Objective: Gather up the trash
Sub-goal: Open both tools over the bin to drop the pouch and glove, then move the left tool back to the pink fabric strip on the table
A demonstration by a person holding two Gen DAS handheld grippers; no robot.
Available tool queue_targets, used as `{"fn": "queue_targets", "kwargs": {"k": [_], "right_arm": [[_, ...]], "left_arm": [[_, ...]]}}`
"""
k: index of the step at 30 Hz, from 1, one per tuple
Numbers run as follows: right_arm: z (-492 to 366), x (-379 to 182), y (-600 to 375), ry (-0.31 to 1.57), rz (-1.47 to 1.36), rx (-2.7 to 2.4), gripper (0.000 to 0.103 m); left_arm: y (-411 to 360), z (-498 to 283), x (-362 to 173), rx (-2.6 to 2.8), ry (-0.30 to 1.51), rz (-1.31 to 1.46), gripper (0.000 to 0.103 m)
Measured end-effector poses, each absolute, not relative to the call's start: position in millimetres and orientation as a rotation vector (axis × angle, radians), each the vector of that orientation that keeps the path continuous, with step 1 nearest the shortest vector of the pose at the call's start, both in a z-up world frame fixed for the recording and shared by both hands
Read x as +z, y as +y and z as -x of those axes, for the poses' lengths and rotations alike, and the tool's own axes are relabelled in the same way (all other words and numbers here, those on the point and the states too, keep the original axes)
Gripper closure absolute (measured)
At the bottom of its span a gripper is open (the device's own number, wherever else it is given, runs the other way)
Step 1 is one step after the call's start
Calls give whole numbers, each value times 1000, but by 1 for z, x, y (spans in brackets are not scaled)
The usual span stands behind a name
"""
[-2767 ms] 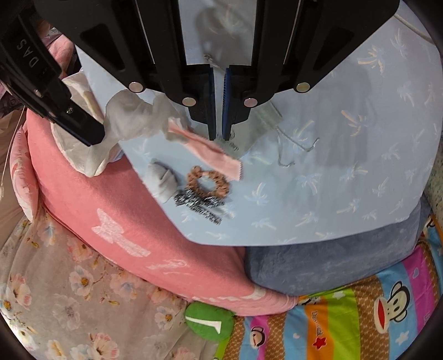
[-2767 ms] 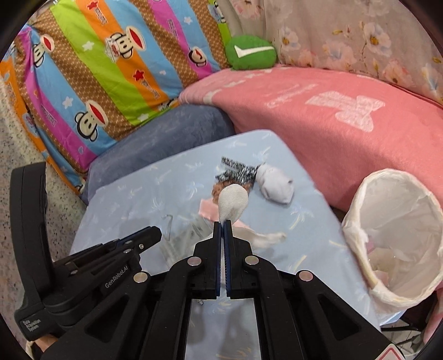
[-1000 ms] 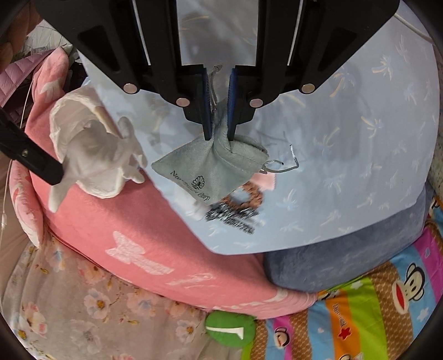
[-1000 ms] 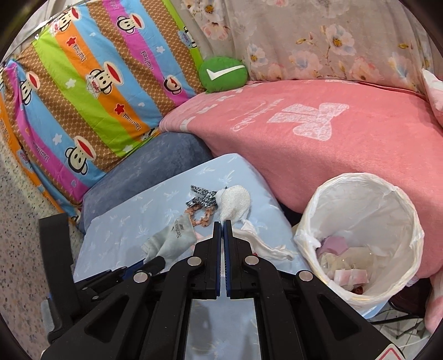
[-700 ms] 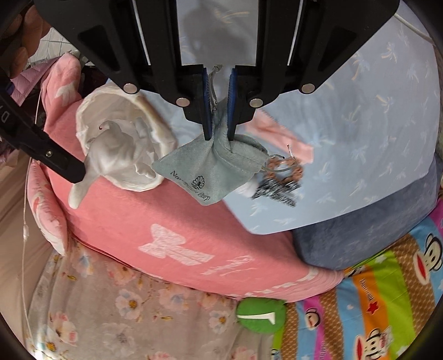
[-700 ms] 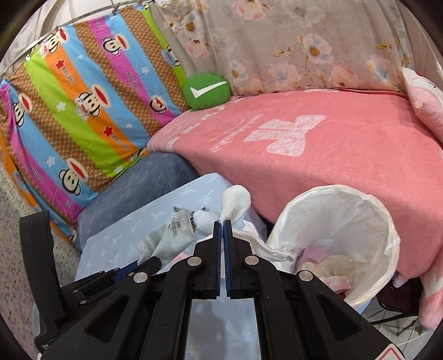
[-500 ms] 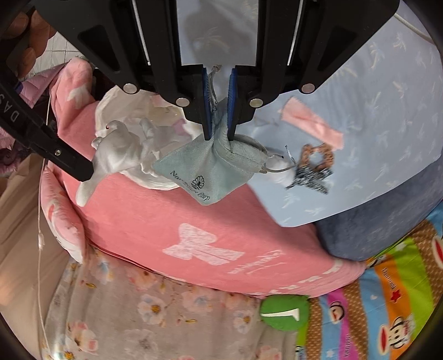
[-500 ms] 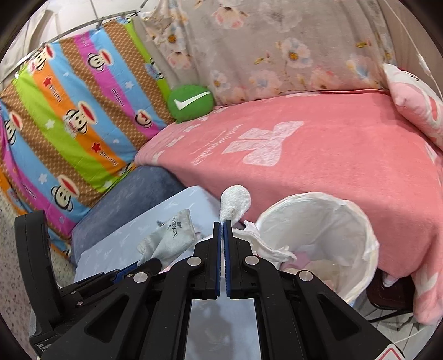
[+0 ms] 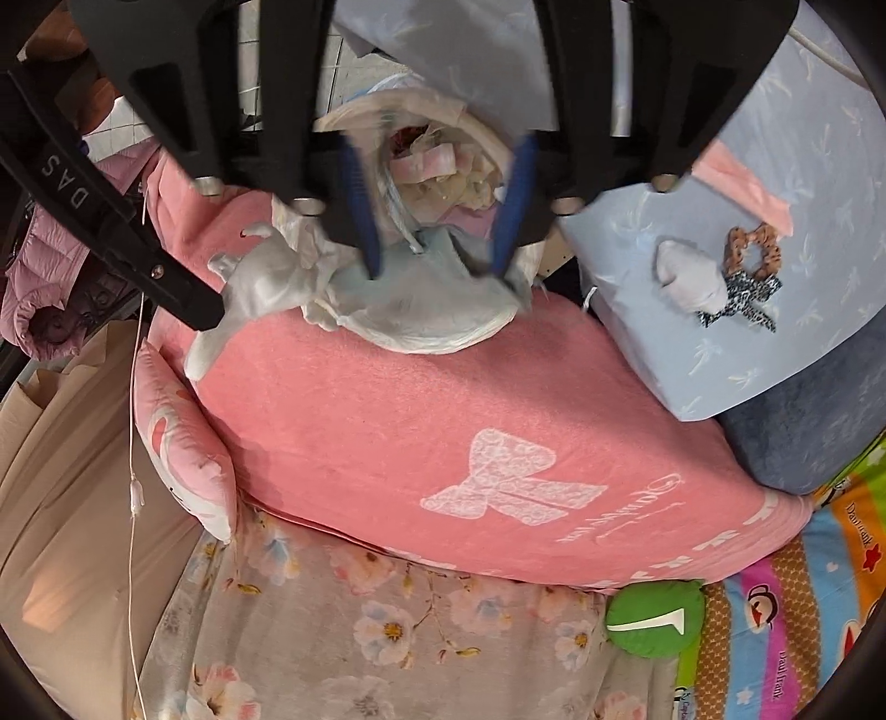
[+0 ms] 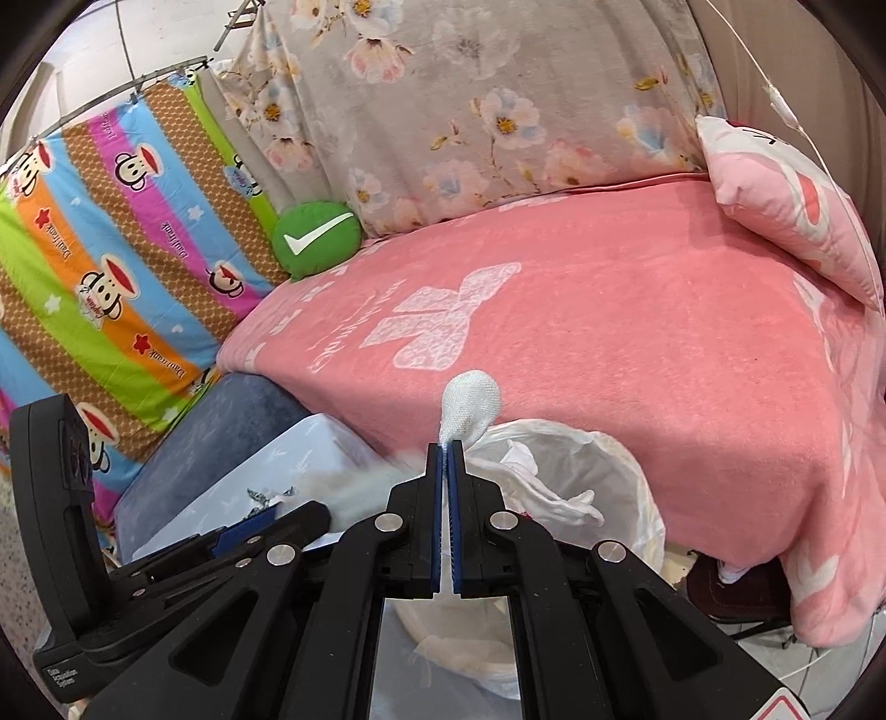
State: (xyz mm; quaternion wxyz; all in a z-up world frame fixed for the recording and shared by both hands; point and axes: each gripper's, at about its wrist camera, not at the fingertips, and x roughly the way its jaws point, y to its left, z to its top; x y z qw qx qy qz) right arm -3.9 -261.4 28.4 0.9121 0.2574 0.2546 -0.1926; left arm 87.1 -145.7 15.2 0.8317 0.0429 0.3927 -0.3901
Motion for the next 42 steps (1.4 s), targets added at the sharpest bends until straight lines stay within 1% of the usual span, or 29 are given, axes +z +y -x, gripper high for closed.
{"fn": "queue_targets", "kwargs": {"k": [2,3,4,6,14,19,23,25,34,35,36,38,40,42], "right_arm": [[2,28,-266,524,-531,-403,100],[1,28,-268,523,-530,-404,97],[1,28,-269,516,-529,-411,94],[-1,28,-271,515,-533,-415,93],[-9,28,-265,526,-528,-402,89],[-14,25,-256,538,-522,-384,84],[-18,21,-249,551,-521,-370,83],[-20,20,-245,556,-517,-365,79],[-33,16,-231,580,-505,-336,79],[-35,16,-229,584,-502,-332,79],[-38,15,-226,590,-499,-327,79],[-42,13,-222,598,-494,-318,77],[-47,11,-218,607,-488,-308,74],[-53,8,-212,621,-479,-296,73]], "left_arm": [[-149,-87,18,-820,805,-97,46],[-150,-88,19,-818,800,-100,45],[-152,-89,20,-814,797,-103,45],[-152,-91,20,-803,792,-107,45],[-144,-98,19,-769,783,-109,45],[-137,-100,20,-748,778,-105,45],[-132,-102,19,-734,779,-103,45],[-129,-104,18,-726,784,-97,45],[-112,-113,12,-685,800,-74,45],[-109,-115,10,-678,804,-72,44],[-107,-117,9,-670,808,-70,40],[-99,-121,6,-644,813,-60,35],[-91,-125,3,-620,816,-53,32],[-82,-131,-3,-580,823,-54,26]]}}
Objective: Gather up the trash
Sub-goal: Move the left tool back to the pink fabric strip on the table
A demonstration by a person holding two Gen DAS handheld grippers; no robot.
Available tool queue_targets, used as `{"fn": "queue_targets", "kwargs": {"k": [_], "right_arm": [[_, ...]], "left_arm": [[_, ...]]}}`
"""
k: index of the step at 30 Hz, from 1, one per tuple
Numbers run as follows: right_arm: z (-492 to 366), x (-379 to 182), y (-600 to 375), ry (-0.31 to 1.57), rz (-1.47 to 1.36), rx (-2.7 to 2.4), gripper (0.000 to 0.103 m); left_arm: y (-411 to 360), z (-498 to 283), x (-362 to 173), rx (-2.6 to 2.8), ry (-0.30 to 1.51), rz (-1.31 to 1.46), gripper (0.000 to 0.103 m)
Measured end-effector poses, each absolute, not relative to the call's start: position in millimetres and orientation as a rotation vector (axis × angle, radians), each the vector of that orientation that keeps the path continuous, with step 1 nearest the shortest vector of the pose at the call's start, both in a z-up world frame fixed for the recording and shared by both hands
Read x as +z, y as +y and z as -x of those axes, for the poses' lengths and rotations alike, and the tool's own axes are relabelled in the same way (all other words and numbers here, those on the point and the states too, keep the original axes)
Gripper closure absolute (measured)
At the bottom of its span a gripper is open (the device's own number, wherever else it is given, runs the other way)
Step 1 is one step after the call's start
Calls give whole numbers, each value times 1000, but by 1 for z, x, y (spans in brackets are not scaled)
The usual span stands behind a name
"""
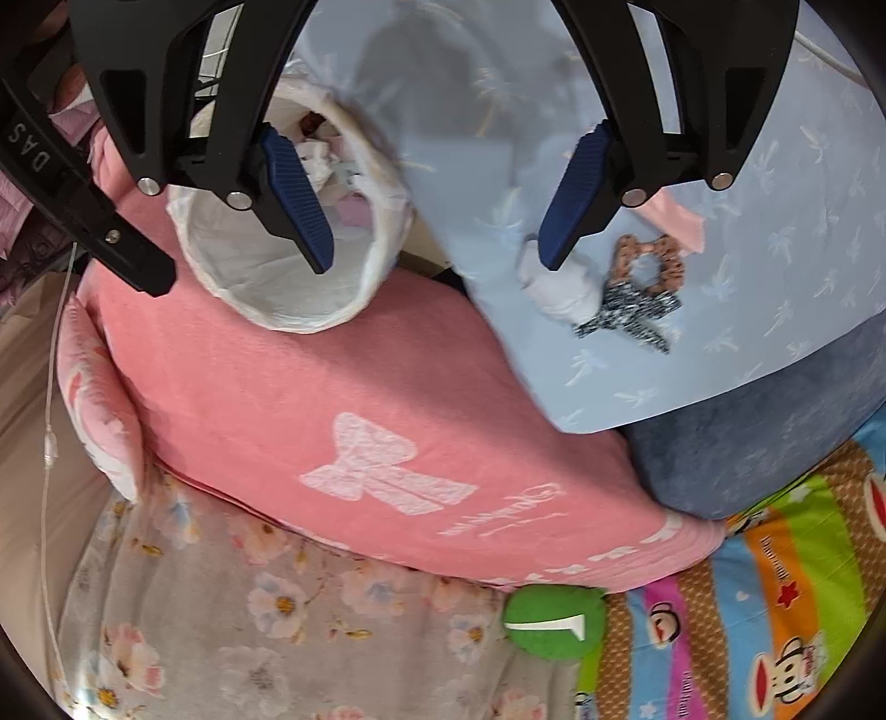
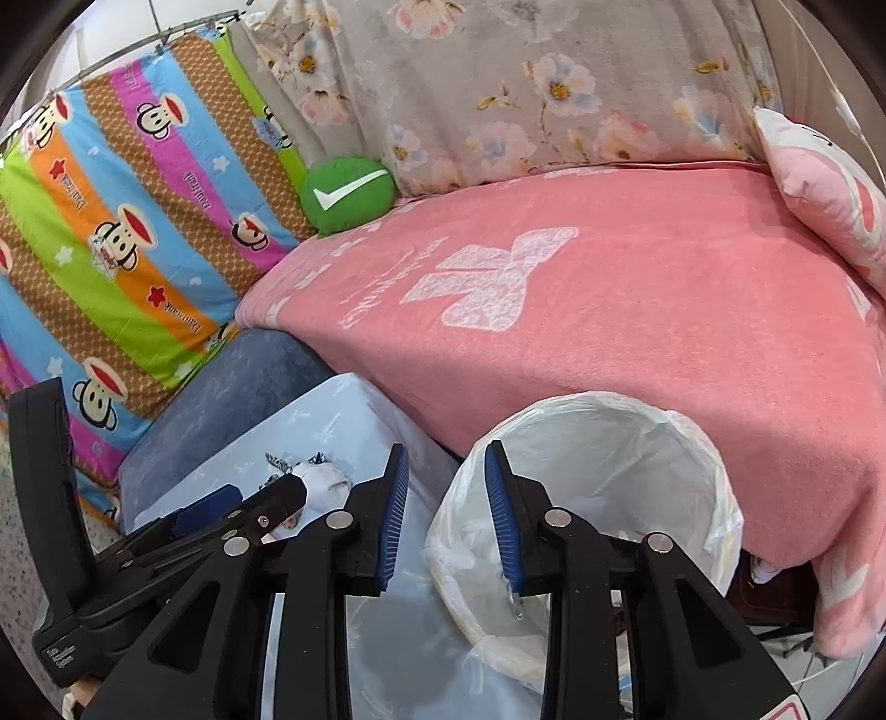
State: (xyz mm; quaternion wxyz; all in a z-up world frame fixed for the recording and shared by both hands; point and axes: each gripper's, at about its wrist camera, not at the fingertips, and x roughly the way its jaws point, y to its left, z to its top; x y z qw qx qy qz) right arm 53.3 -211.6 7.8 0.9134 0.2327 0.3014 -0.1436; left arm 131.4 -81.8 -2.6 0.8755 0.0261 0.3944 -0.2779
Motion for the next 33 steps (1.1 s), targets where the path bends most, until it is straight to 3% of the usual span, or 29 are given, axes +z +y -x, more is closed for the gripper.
{"fn": "queue_targets", "kwargs": {"k": [6,23,27,29,30,32,33], "right_arm": [[-75,-4,-188,667,-455,-247,72],[-137,-53,-128,806,-401,-137,68],[-151,-63,-116,835,-389,-119,68],[-156,-66,-111,846,-381,-109,68],[-161,-68,-107,852,-377,-102,68],[-168,-72,-101,862,-370,-91,68],[-172,-74,-97,868,-367,-84,68]], "left_arm": [[-55,-151,-27,-465,871,-53,21],[3,-207,-110,-268,1085,21,23],[6,-209,-116,-260,1088,15,36],[7,-207,-114,-263,1080,-4,58],[9,-207,-113,-272,1082,-2,77],[17,-207,-112,-294,1100,23,96],[21,-207,-111,-300,1101,37,97]]}}
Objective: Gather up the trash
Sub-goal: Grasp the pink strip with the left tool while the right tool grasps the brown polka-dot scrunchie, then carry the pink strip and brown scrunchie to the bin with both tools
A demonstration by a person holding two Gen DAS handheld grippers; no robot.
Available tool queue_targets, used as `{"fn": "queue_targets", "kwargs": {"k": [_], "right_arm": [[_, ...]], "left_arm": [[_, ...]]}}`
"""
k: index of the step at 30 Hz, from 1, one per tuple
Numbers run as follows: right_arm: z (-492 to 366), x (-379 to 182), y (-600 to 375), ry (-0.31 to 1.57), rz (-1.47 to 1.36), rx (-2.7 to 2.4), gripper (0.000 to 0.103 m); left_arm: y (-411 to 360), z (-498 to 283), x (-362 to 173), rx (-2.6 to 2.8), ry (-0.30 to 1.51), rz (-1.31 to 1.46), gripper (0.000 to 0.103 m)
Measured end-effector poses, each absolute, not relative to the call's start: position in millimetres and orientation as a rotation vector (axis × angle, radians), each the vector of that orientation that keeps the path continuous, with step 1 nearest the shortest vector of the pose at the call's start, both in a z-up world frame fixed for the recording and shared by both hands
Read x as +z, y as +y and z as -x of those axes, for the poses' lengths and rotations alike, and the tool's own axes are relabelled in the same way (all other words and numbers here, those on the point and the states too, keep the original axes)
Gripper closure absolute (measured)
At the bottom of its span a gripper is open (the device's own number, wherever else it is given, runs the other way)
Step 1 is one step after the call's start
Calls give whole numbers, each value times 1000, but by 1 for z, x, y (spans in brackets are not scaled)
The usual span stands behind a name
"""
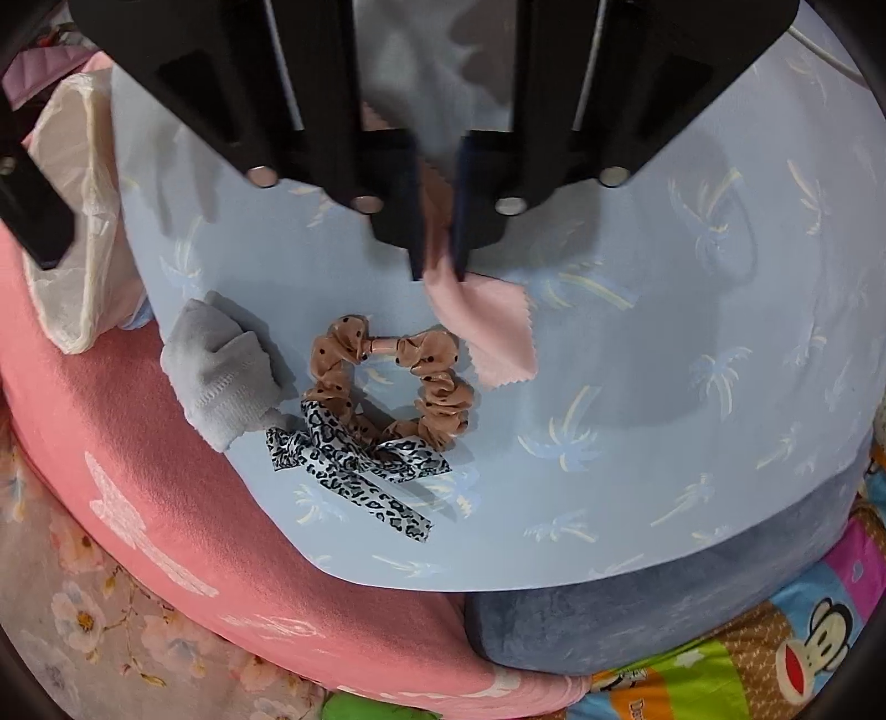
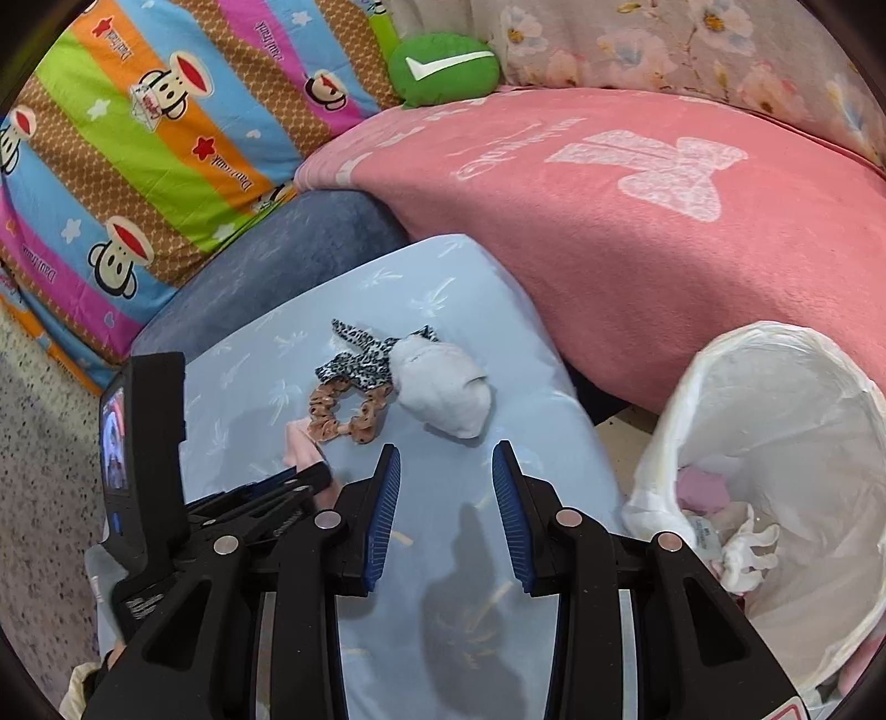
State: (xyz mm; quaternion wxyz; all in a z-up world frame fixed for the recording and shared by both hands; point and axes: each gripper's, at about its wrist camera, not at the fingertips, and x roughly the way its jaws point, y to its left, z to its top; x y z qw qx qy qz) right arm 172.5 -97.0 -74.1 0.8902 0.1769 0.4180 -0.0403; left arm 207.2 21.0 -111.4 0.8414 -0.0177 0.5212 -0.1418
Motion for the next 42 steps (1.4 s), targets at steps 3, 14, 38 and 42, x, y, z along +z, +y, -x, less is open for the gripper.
{"fn": "queue_targets", "kwargs": {"k": [3,14,38,42], "right_arm": [[-187,-81,-86,888,-368,-57,68],[-250,-110,-46,940,-339,-27,68],[-181,-87,-24,902,-360,66,96],[-156,-58,-33,835,-351,41,96]], "left_arm": [[32,-207,-105,-289,1073,45,98],[69,-226,-83,-236,1013,85,98],[66,-187,-58,-275,968,89,98],[59,-171,-41,-303,935,87,98]]}}
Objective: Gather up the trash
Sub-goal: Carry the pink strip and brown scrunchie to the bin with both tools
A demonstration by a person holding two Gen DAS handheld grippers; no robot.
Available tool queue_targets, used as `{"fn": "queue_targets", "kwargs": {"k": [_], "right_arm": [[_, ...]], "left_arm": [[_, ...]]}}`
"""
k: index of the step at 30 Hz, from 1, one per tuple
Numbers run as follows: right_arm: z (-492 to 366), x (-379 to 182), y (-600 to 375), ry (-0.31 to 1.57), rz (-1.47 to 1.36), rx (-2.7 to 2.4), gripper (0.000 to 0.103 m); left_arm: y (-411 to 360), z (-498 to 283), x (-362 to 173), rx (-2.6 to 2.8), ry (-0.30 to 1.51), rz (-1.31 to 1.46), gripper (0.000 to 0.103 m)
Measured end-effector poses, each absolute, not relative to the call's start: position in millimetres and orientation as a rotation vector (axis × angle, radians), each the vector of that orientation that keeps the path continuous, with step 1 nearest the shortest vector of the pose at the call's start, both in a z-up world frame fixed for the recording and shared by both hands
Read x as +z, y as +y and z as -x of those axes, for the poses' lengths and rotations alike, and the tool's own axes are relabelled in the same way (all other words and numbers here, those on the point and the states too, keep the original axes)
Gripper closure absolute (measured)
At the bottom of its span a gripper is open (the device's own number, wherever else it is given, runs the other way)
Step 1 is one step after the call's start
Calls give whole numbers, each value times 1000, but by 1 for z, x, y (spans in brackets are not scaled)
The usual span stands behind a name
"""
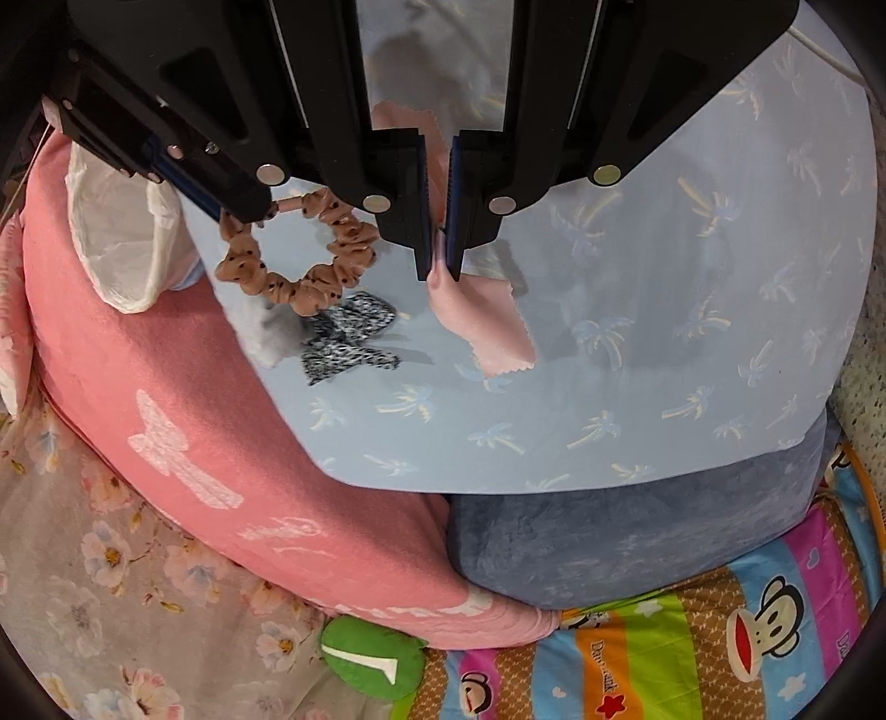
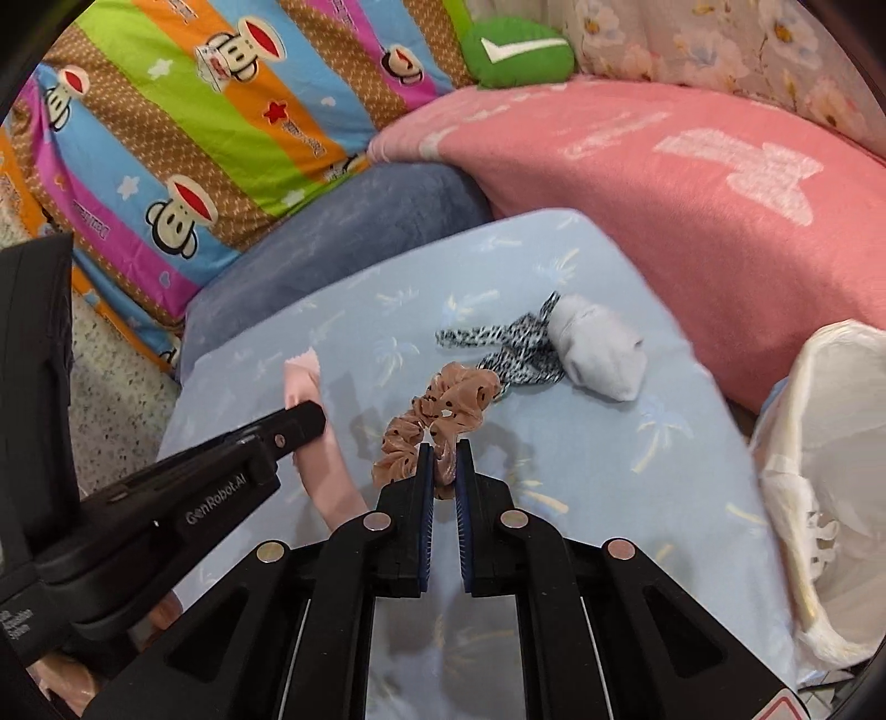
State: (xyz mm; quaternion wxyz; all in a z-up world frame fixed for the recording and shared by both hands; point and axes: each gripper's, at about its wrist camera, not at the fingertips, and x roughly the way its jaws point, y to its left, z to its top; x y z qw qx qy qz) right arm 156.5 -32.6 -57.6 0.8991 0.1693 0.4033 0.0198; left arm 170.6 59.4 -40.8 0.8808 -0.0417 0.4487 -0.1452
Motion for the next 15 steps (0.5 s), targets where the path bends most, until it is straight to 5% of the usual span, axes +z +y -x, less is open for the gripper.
{"fn": "queue_targets", "kwargs": {"k": [15], "right_arm": [[-91,19,-105,654,-386,-89,96]], "left_arm": [[2,-130,12,-446,825,36,98]]}}
